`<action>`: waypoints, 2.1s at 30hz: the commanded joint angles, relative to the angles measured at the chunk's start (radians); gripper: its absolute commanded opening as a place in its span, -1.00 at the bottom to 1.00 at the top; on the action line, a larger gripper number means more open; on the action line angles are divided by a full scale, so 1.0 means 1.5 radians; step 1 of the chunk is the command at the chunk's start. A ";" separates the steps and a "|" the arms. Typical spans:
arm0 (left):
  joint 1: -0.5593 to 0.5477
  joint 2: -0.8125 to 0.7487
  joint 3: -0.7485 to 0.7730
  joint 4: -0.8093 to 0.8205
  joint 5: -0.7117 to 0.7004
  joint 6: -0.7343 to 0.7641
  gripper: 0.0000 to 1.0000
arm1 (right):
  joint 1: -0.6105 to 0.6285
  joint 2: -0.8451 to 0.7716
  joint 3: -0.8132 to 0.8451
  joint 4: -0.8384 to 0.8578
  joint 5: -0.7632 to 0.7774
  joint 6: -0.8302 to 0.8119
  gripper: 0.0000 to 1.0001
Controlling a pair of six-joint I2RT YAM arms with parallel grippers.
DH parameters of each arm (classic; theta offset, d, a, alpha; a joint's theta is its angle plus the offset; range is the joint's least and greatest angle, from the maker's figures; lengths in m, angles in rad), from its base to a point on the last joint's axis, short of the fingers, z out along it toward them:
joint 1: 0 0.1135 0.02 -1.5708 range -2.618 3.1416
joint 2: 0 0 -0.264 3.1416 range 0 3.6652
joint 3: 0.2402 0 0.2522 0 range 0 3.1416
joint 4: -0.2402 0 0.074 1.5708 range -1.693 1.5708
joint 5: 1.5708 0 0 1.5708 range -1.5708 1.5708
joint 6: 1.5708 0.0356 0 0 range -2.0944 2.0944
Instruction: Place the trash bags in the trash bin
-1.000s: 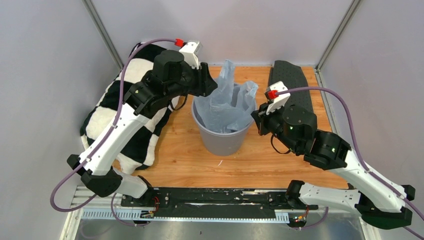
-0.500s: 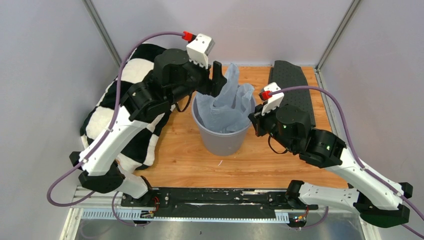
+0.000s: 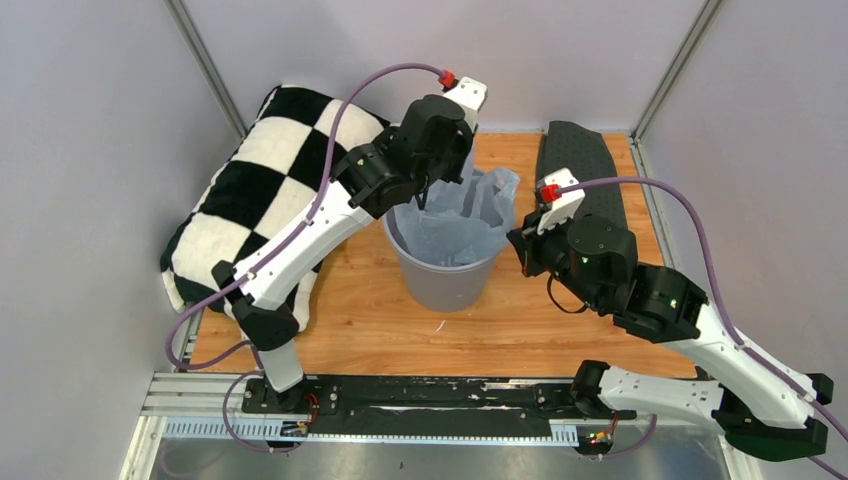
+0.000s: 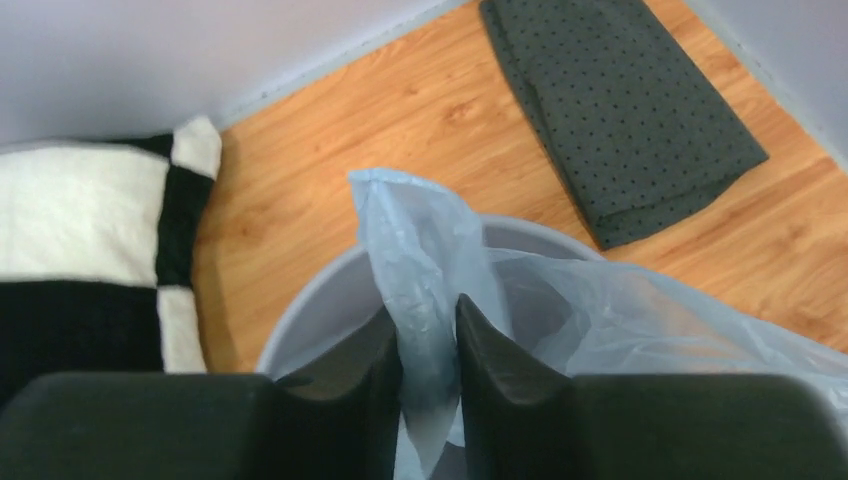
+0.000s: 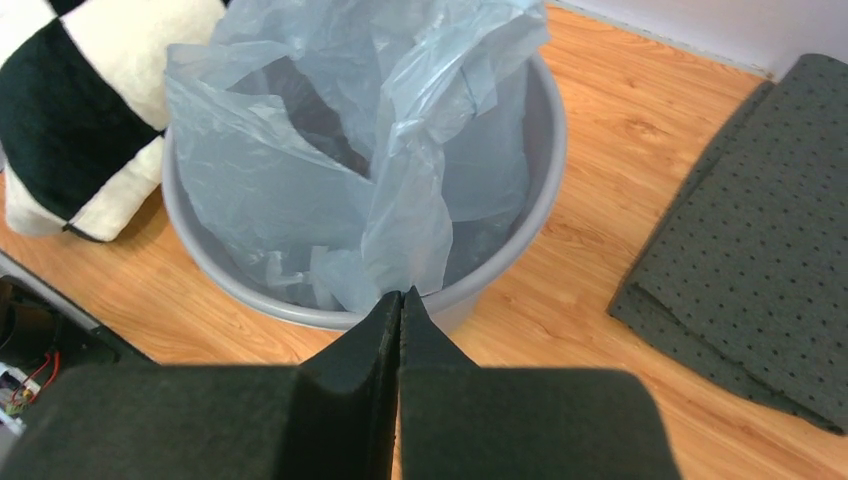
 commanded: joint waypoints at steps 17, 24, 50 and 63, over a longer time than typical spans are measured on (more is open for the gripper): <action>0.162 -0.196 -0.199 -0.004 0.204 -0.270 -1.00 | -0.009 0.000 0.034 -0.165 0.223 0.055 -0.99; 0.163 -0.259 -0.306 0.102 0.294 -0.396 -1.00 | -0.007 -0.006 0.092 -0.126 -0.040 -0.065 -0.06; 0.179 -0.349 -0.439 0.236 0.239 -0.512 -1.00 | -0.006 0.283 0.193 0.036 -0.259 -0.247 0.31; 0.246 -0.382 -0.473 0.175 0.257 -0.420 -1.00 | -0.006 0.242 0.184 -0.026 -0.349 -0.211 -1.00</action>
